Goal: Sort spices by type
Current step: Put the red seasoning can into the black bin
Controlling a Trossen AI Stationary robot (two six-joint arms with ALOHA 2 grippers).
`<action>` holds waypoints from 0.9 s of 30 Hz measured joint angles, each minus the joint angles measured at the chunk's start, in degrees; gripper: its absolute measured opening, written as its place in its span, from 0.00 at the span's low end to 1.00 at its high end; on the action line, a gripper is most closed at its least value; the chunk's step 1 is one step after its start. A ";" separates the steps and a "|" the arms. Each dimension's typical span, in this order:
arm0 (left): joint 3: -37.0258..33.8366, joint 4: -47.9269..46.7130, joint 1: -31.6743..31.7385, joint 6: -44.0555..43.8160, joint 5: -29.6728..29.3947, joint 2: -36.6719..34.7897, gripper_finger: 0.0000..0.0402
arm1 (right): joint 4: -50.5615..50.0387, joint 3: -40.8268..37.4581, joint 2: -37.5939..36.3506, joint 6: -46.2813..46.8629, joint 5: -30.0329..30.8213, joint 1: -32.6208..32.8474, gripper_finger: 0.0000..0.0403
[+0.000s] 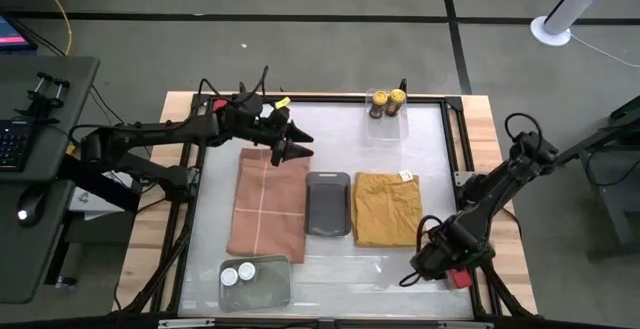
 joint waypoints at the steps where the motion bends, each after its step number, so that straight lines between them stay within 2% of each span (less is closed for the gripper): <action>1: 0.00 0.02 0.01 -0.32 0.00 0.00 0.73 | 1.11 -1.42 -0.08 -1.16 -0.96 0.02 0.76; 4: 0.00 0.02 -0.01 -0.91 0.01 0.00 0.73 | 5.10 -5.83 -0.16 -6.31 -3.82 -0.06 0.76; 11: 0.00 -0.18 -0.36 -2.86 0.02 0.00 0.73 | 9.49 -10.75 -0.20 -14.43 -5.49 -1.37 0.76; 15: 0.00 -0.19 -0.36 -3.77 0.02 0.00 0.73 | 14.17 -14.32 -0.20 -14.82 -8.57 -0.84 0.76; 23: 0.00 -0.21 -0.36 -3.89 0.00 0.02 0.73 | 22.49 -18.56 -0.20 -14.41 -8.44 -0.68 0.76; 27: 0.02 -0.22 -0.36 -3.84 0.00 0.02 0.73 | 25.93 -18.63 -0.20 -14.82 -6.49 -0.84 0.74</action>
